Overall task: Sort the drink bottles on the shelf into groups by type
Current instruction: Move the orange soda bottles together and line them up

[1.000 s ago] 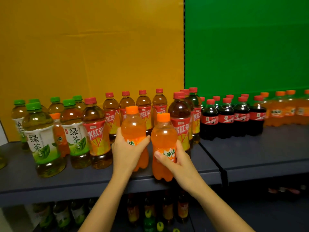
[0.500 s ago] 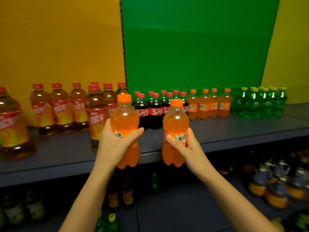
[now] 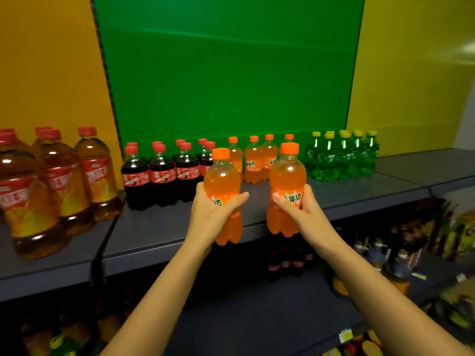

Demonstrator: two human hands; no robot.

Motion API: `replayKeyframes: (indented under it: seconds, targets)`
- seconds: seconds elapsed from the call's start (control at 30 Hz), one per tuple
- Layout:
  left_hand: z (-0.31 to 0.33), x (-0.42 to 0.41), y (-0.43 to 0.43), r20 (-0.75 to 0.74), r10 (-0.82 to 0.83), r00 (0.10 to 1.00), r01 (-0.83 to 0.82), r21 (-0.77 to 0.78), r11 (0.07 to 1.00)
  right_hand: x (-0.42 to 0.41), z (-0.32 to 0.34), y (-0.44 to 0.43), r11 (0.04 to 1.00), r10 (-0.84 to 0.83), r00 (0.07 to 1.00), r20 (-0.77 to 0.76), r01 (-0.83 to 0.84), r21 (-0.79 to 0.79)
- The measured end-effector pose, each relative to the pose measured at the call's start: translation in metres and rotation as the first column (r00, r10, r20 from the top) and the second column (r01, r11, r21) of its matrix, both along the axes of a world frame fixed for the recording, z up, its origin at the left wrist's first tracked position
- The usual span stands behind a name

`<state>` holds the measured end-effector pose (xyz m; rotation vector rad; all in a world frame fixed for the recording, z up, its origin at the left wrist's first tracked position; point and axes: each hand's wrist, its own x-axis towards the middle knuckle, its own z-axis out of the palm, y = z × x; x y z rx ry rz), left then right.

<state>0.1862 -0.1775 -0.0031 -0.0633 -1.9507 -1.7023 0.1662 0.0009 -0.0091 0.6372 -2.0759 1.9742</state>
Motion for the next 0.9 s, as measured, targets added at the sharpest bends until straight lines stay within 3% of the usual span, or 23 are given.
replayKeyframes:
  seconds: [0.4,0.67,0.9]
  targets:
    - [-0.011,-0.152,0.024,0.043,0.072,0.996,-0.071,-0.025,0.997,-0.137,0.004,0.023,0.993,-0.029,0.999,-0.036,0.033,0.113]
    - [-0.022,-0.219,0.015,0.061,0.165,0.984,-0.16,-0.086,0.983,-0.214,-0.007,0.003,0.982,0.08,0.997,-0.022,-0.075,0.174]
    - [-0.014,-0.23,0.014,0.079,0.254,0.964,-0.245,-0.11,0.963,-0.259,-0.015,-0.013,0.97,0.175,0.984,0.023,-0.177,0.165]
